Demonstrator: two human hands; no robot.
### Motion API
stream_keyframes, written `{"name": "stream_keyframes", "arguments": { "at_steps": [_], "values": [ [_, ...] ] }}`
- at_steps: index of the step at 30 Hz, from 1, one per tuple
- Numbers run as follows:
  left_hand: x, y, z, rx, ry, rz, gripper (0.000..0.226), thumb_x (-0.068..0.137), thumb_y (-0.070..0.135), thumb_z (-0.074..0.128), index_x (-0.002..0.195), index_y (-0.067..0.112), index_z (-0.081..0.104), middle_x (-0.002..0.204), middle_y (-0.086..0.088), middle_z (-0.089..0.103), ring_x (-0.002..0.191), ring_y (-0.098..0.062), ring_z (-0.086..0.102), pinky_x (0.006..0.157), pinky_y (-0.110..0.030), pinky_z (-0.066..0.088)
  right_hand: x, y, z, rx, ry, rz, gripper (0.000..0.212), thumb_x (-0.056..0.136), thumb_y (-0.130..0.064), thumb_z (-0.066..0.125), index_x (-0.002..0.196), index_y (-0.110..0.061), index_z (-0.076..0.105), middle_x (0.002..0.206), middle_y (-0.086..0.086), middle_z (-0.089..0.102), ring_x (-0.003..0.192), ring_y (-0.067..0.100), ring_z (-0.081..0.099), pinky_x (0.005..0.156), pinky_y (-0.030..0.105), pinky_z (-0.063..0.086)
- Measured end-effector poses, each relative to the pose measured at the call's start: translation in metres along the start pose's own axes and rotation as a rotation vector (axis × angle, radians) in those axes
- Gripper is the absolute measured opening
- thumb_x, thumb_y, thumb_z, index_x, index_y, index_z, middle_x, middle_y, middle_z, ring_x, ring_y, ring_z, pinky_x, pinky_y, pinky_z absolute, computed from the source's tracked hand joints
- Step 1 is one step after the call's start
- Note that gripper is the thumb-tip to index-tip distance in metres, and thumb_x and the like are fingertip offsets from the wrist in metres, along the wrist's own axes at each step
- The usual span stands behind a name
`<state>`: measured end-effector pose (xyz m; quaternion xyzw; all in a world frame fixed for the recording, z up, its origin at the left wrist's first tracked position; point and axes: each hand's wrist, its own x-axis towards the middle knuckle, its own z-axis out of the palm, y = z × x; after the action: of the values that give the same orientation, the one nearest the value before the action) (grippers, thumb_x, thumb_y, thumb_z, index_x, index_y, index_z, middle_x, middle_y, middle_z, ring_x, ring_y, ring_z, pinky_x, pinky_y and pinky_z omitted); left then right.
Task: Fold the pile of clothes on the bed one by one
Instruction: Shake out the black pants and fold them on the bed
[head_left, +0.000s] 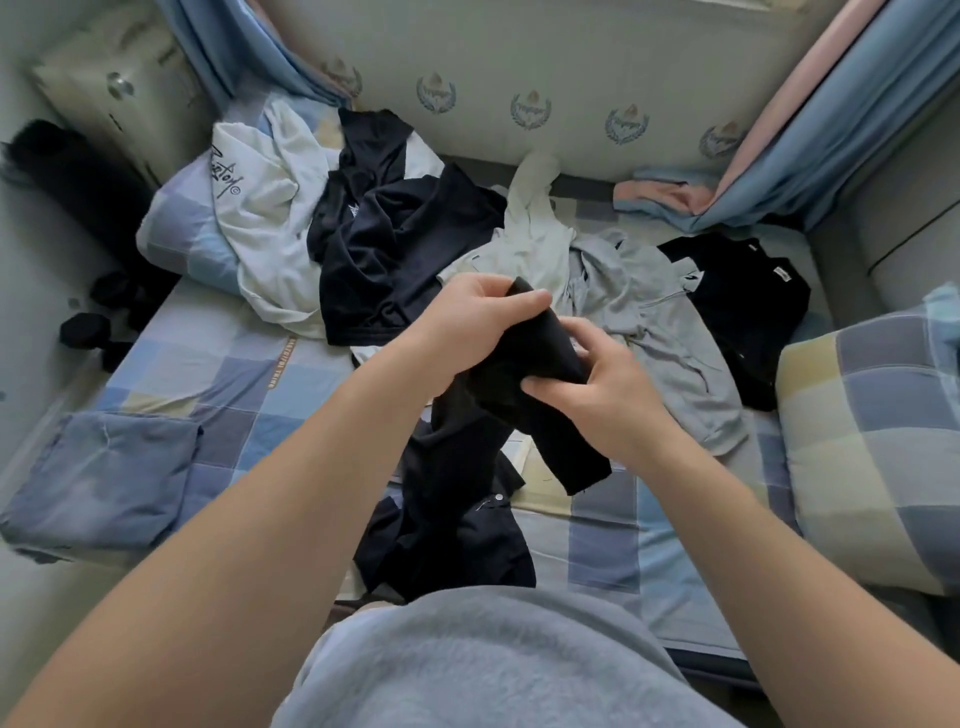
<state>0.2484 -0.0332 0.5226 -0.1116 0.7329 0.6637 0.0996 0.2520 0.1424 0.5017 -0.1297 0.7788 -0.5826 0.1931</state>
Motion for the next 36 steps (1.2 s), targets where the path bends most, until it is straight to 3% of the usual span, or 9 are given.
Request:
{"name": "stream_keyframes", "arguments": {
  "at_steps": [3,5,8,12,17,24,29,33,36],
  "values": [
    [0.007,-0.002,0.002,0.086,0.085,0.127,0.037,0.087,0.031,0.077,0.091,-0.002,0.063,0.085,-0.015,0.063,0.079,-0.018,0.061,0.072,-0.035,0.052,-0.001,-0.002,-0.017,-0.063,0.035,-0.074,0.03,0.091,0.001,0.066,0.107,-0.024,0.07,0.085,-0.003,0.075,0.081,0.01,0.072,0.071,0.023,0.055],
    [0.009,-0.006,0.005,0.095,0.095,0.172,0.033,0.087,0.035,0.078,0.103,0.012,0.061,0.11,-0.001,0.068,0.104,-0.01,0.062,0.086,-0.026,0.05,-0.004,-0.006,-0.027,-0.05,0.023,-0.126,0.029,0.092,0.001,0.065,0.106,-0.024,0.073,0.087,-0.003,0.075,0.082,0.009,0.071,0.071,0.021,0.054],
    [0.009,-0.015,0.014,-0.121,-0.191,0.099,0.026,0.096,0.038,0.064,0.116,0.023,0.063,0.11,0.005,0.074,0.107,-0.009,0.068,0.083,-0.019,0.054,-0.008,-0.012,-0.039,-0.008,-0.006,-0.216,0.032,0.091,0.003,0.065,0.105,-0.026,0.074,0.087,-0.007,0.075,0.084,0.01,0.071,0.075,0.025,0.057],
    [0.002,-0.023,0.033,-0.178,-0.421,-0.119,0.046,0.081,0.06,0.067,0.107,0.022,0.075,0.106,-0.004,0.077,0.104,-0.019,0.073,0.081,-0.026,0.058,-0.005,-0.012,-0.05,-0.121,0.115,-0.31,0.028,0.085,-0.005,0.068,0.099,-0.029,0.075,0.086,-0.008,0.074,0.082,0.012,0.071,0.074,0.025,0.057],
    [0.004,-0.025,0.038,-0.201,-0.267,-0.035,0.025,0.092,0.022,0.07,0.117,0.018,0.068,0.109,-0.012,0.075,0.103,-0.028,0.073,0.088,-0.04,0.059,-0.002,0.016,-0.051,-0.068,0.343,-0.13,0.019,0.085,-0.021,0.075,0.1,-0.029,0.066,0.091,-0.009,0.072,0.083,0.008,0.069,0.072,0.024,0.054],
    [0.003,-0.006,0.05,-0.16,-0.041,0.227,0.033,0.096,0.002,0.062,0.123,0.02,0.063,0.113,-0.005,0.072,0.108,-0.019,0.069,0.097,-0.039,0.056,-0.012,0.032,-0.033,0.785,-0.275,0.341,0.073,0.09,-0.071,0.049,0.146,-0.025,0.051,0.144,0.006,0.059,0.132,0.029,0.056,0.103,0.052,0.048],
    [0.007,-0.004,0.047,-0.002,-0.017,0.397,0.031,0.092,-0.002,0.065,0.12,0.011,0.065,0.104,0.003,0.072,0.103,-0.011,0.069,0.093,-0.029,0.054,-0.01,0.018,-0.024,0.767,-0.147,0.294,0.054,0.096,-0.048,0.056,0.139,-0.015,0.057,0.134,0.01,0.066,0.126,0.023,0.062,0.097,0.033,0.055],
    [0.005,-0.022,0.046,-0.094,-0.077,0.16,0.026,0.097,0.039,0.063,0.118,0.024,0.067,0.106,0.008,0.075,0.103,-0.01,0.071,0.087,-0.029,0.054,-0.003,0.02,-0.025,0.687,0.078,0.272,0.034,0.096,-0.03,0.064,0.124,-0.012,0.068,0.118,0.012,0.073,0.11,0.027,0.071,0.083,0.034,0.059],
    [-0.002,-0.056,0.051,-0.182,-0.286,-0.204,0.064,0.072,0.08,0.057,0.107,0.029,0.072,0.114,0.011,0.073,0.112,-0.016,0.069,0.093,-0.031,0.056,0.005,0.014,-0.028,0.63,0.258,0.227,0.023,0.092,-0.025,0.068,0.109,-0.01,0.072,0.105,0.012,0.077,0.098,0.028,0.074,0.076,0.035,0.06]
  ]
}}
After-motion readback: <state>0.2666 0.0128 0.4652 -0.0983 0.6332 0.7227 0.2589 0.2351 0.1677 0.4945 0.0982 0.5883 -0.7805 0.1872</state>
